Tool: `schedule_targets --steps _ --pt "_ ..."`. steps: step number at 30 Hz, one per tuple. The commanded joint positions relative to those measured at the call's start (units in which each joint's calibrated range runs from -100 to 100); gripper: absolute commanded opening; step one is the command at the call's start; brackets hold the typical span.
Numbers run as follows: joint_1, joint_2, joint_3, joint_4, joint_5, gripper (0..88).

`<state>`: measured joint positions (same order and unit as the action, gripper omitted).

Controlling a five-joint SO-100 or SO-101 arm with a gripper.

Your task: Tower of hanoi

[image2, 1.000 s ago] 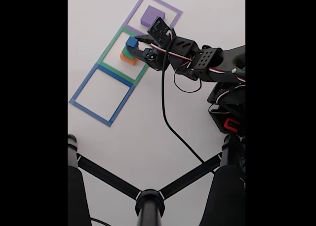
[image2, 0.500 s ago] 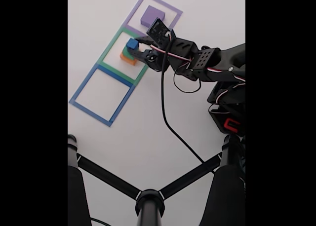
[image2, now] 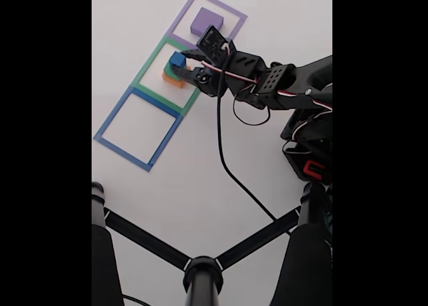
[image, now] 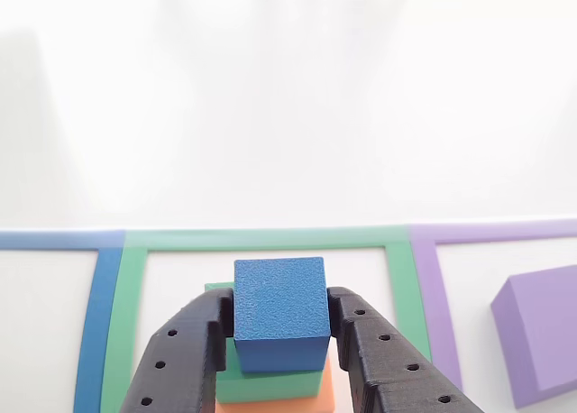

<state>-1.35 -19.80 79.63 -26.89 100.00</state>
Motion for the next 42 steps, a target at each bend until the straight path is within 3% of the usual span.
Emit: schedule_targets --steps 1,12,17,26,33,36,42 --pt "-0.21 -0.23 -0.35 -2.29 0.00 14.1" --pt "0.47 -3.20 -0.35 -2.86 0.00 22.6" --pt "0.09 -10.33 -4.99 4.83 0.00 22.2" --pt "4.29 -21.15 -23.43 43.03 0.00 0.1" --pt "8.48 -24.75 -44.79 78.40 0.00 0.1" --pt "10.08 -24.99 -55.87 92.33 -4.04 0.1" --pt "14.58 -24.99 -69.68 108.67 -3.68 0.1"
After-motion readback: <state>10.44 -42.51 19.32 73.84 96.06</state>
